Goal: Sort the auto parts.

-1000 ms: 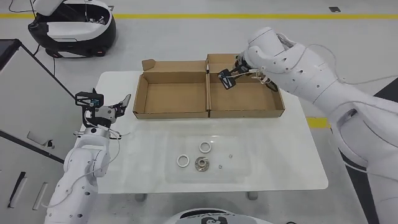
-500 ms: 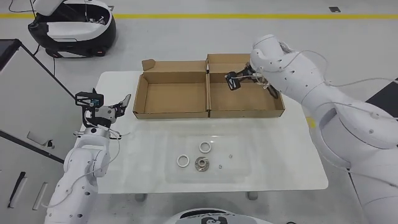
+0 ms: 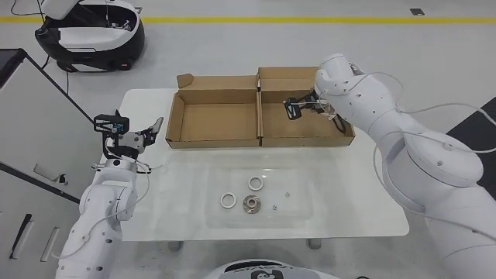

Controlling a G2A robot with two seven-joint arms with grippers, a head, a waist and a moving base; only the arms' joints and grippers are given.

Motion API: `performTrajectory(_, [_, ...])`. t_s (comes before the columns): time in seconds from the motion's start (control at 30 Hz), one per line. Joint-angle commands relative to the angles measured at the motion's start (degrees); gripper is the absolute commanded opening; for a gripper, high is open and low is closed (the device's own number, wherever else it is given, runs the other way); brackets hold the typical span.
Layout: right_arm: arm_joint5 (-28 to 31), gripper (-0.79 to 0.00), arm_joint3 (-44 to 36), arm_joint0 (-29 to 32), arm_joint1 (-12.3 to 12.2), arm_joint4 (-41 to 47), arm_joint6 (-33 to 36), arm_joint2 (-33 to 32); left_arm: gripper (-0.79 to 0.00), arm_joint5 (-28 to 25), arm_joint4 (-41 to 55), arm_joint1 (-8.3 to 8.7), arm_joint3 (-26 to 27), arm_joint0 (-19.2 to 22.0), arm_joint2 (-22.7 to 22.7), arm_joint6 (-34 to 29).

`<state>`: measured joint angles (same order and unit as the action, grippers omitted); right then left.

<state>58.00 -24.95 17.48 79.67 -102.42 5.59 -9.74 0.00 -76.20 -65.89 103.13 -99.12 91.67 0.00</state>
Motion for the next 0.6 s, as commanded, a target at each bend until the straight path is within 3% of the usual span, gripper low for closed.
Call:
performTrajectory(0.0, [0.00,-0.785,0.95,0.44,0.38,-0.51,-0.86,0.00,0.000,0.00,0.00,0.00,0.00,0.00,0.00,0.00])
performTrajectory(0.57, [0.00,-0.785,9.11,2.15,3.82,-4.50,-6.77,0.00,0.000,0.00,0.00,0.00,0.00,0.00,0.00,0.00])
